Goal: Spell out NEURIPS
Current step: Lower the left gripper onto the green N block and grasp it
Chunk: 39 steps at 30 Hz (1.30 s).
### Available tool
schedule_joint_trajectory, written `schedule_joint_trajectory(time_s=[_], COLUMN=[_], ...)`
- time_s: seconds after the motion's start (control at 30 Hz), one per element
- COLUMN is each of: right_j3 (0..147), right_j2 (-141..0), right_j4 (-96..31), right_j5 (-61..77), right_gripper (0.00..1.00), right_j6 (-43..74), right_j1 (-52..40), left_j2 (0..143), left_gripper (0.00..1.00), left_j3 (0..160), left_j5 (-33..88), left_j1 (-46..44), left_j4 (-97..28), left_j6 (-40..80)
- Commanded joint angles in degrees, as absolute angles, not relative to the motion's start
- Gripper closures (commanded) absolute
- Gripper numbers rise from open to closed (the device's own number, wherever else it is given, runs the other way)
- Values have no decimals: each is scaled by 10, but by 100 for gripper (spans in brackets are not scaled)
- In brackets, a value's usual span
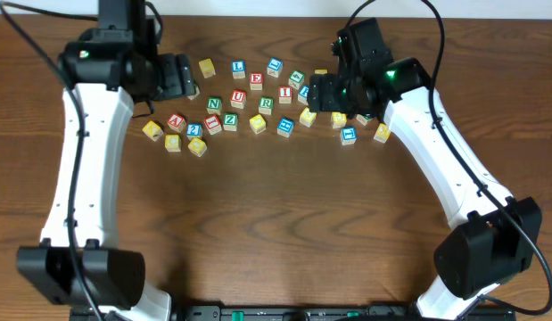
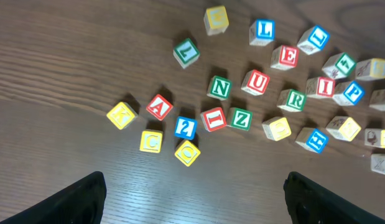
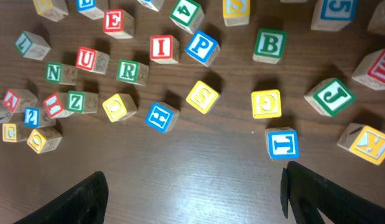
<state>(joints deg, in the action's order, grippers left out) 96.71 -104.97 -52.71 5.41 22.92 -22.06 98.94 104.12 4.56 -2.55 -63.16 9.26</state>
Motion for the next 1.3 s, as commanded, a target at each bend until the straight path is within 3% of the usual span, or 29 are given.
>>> schedule_joint_trajectory(time_s=[0.0, 0.13, 0.17, 0.2, 0.63, 1.27], right_j3=[978, 978, 978, 978, 978, 978], right_j2=[-1051, -1051, -1051, -1051, -1051, -1051], right_j4=[-531, -545, -550, -556, -596, -603], right_j5=[39, 7, 6, 6, 5, 1], right_gripper=[14, 14, 14, 14, 11, 6], right_j6=[243, 278, 278, 278, 235, 235], right_j1=[-221, -213, -208, -203, -127, -120], left_j2=[1008, 1011, 1011, 1011, 1013, 1075], left_gripper=[10, 9, 1, 0, 4, 4], left_j3=[1044, 1045, 1045, 1045, 1045, 1045], left_j5=[41, 41, 41, 41, 56, 54], left_j1=[-41, -53, -57, -61, -105, -107], left_j4=[-630, -624, -620, -615, -577, -561], left_j6=[102, 102, 99, 97, 76, 76])
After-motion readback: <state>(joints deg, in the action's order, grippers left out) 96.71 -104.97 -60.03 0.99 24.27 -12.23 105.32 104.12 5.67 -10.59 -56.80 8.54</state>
